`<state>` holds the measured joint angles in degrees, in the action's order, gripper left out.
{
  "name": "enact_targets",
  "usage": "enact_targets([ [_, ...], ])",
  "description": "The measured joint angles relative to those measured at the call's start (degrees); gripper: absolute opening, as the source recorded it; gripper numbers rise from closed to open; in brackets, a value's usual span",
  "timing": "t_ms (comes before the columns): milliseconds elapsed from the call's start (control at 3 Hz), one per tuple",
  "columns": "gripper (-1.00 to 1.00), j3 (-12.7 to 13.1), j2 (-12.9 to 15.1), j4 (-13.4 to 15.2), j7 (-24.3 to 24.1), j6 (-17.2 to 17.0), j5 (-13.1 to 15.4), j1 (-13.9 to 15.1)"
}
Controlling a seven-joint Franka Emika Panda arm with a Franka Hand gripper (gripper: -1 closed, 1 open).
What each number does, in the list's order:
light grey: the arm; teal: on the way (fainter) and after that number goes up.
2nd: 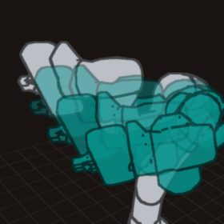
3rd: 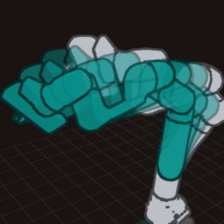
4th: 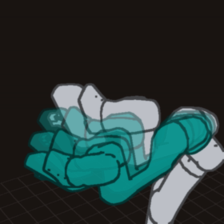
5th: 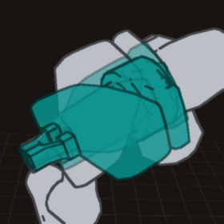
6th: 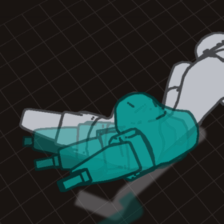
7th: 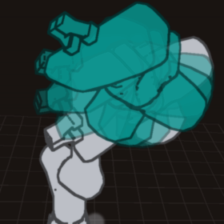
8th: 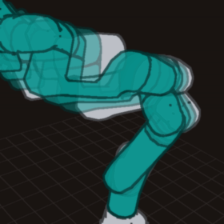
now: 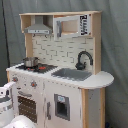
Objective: Play with the kitchen
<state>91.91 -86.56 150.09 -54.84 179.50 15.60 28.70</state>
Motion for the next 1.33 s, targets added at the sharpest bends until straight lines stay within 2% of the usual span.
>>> enact_targets([
  [333,1.0,1.6,0.0,-0.1,-2.9,1.2,0.0,4.7],
  [667,1.0,4.0,-0.1,-2.5,-5.6,2.0,0.0,8.5],
  [1333,1.0,4.5,-0.2,-10.7,-5.8,1.9,0.0,16.6],
])
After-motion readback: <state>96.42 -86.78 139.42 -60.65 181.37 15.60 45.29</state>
